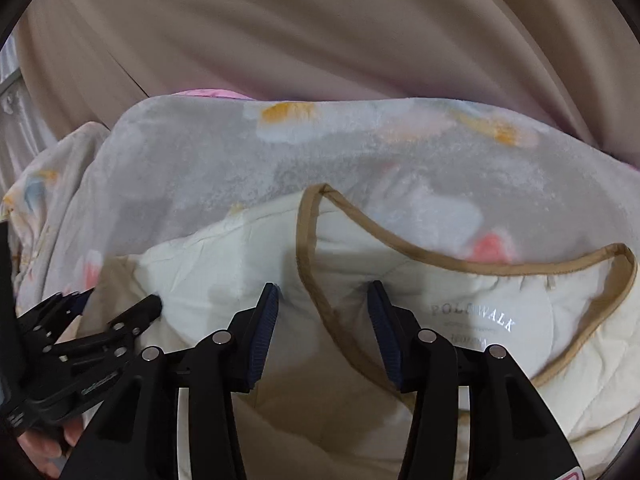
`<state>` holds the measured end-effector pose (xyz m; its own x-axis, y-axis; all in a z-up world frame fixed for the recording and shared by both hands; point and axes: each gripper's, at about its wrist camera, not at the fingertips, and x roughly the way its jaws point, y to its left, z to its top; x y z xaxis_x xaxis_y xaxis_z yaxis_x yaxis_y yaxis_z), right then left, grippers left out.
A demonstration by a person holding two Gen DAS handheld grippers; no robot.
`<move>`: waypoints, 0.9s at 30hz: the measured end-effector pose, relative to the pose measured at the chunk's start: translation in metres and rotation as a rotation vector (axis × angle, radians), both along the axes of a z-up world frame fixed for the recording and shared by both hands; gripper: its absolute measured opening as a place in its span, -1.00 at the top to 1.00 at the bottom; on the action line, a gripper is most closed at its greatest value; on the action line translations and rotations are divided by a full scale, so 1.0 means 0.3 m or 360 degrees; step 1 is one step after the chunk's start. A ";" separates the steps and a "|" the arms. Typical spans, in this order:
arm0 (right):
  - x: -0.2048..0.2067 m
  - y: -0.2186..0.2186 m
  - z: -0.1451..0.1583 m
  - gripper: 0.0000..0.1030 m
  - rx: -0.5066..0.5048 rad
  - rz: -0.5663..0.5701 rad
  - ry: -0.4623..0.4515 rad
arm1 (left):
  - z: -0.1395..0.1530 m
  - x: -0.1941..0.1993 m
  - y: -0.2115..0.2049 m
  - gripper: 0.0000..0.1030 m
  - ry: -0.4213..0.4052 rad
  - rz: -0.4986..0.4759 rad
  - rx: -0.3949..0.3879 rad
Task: Fold large clothes
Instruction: 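Fold the hem up toward the collar with the right tool while the left tool presses the fold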
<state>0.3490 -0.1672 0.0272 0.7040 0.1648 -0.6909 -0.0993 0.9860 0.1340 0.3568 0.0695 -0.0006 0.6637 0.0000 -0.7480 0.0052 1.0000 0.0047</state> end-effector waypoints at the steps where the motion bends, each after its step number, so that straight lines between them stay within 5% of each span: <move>1: -0.011 0.006 0.006 0.97 0.0008 0.0047 -0.0012 | -0.003 -0.002 -0.004 -0.34 -0.0011 0.0006 0.0014; 5: -0.023 -0.032 0.020 0.97 0.0043 -0.0003 -0.0137 | 0.001 -0.009 -0.024 -0.40 -0.0050 0.0026 0.0094; 9: 0.053 -0.087 -0.050 1.00 0.0159 -0.0050 0.0009 | -0.001 0.007 -0.013 -0.63 -0.0032 0.0078 0.0097; 12: 0.012 -0.097 -0.004 1.00 0.0112 -0.0160 -0.0067 | -0.004 0.018 0.004 -0.70 -0.0005 0.0104 0.0050; 16: -0.076 -0.021 0.073 0.91 0.0129 0.0010 -0.0211 | 0.002 0.008 -0.003 -0.70 -0.0037 0.0118 0.0082; 22: -0.004 0.183 -0.015 0.93 -0.0081 0.0230 -0.0005 | 0.012 0.001 0.029 -0.70 -0.0063 0.0173 0.0013; 27: 0.018 -0.023 -0.029 1.00 0.0059 0.0023 0.0021 | 0.006 0.021 0.072 -0.77 -0.0021 0.0236 -0.0091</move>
